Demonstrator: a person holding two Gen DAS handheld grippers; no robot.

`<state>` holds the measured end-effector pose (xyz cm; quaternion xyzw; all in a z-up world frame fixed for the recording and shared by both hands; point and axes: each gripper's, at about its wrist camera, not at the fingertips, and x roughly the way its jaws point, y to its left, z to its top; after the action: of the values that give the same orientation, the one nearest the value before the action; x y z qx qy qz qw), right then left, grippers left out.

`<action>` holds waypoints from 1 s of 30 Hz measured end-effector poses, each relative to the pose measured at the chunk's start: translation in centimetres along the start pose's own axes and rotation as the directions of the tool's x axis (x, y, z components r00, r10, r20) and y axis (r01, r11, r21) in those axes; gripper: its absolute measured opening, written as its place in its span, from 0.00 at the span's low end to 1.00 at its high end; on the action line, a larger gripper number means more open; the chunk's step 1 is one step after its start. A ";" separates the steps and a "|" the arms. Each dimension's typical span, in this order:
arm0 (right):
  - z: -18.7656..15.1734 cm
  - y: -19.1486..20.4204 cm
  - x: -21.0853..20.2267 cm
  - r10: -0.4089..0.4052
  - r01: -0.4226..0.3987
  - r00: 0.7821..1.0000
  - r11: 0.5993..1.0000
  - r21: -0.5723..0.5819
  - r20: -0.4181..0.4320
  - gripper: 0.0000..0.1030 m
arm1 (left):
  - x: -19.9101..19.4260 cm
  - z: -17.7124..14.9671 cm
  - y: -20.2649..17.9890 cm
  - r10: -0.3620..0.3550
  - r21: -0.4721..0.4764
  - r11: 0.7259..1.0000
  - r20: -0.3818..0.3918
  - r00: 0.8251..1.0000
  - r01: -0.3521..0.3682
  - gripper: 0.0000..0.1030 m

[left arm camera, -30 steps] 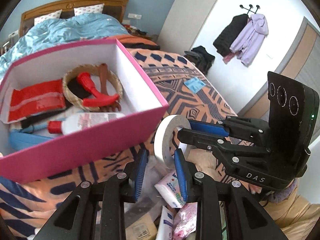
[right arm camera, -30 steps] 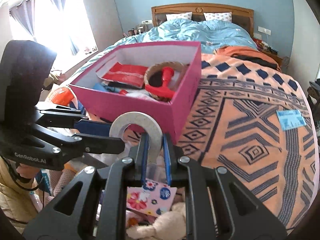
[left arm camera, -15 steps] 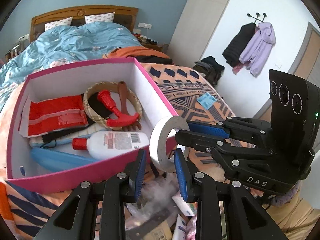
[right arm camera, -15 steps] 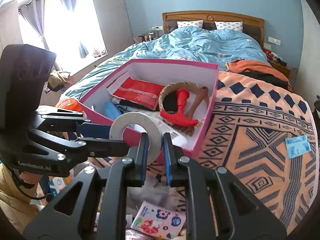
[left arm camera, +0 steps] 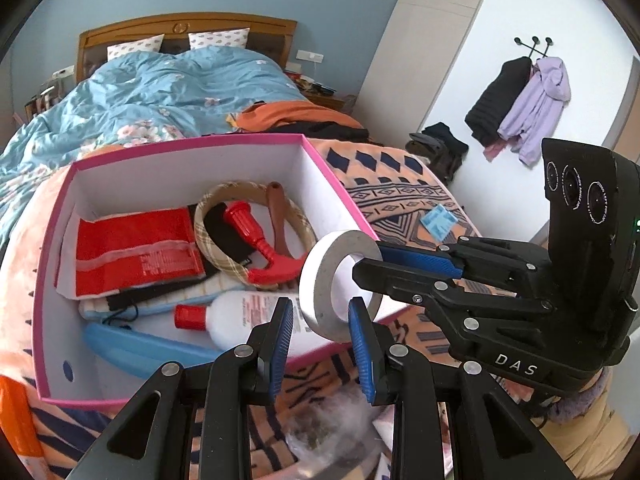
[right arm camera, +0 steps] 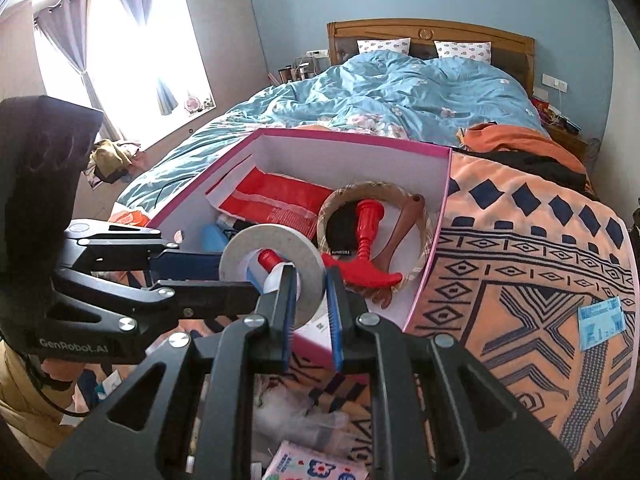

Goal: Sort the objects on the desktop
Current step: 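Lift the tape roll with the right gripper and carry it over the box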

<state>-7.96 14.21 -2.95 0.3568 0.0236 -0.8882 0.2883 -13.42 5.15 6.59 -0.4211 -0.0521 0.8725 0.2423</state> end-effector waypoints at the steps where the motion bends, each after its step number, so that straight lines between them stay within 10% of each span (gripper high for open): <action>1: 0.2 -0.1 0.2 -0.002 0.002 1.000 1.000 0.000 -0.002 0.16 | 0.1 0.1 0.1 0.000 -0.003 1.000 -0.001 1.000 0.000 0.28; 30: 3.5 -1.3 4.1 -0.042 0.042 0.997 0.999 0.008 -0.072 0.16 | 2.9 3.2 3.1 0.038 -0.058 0.998 -0.044 0.998 -0.040 0.21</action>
<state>-13.19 12.43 -3.21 0.3894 0.0371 -0.8808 0.2667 -18.55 4.19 5.65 -0.4475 -0.0643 0.8660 0.2138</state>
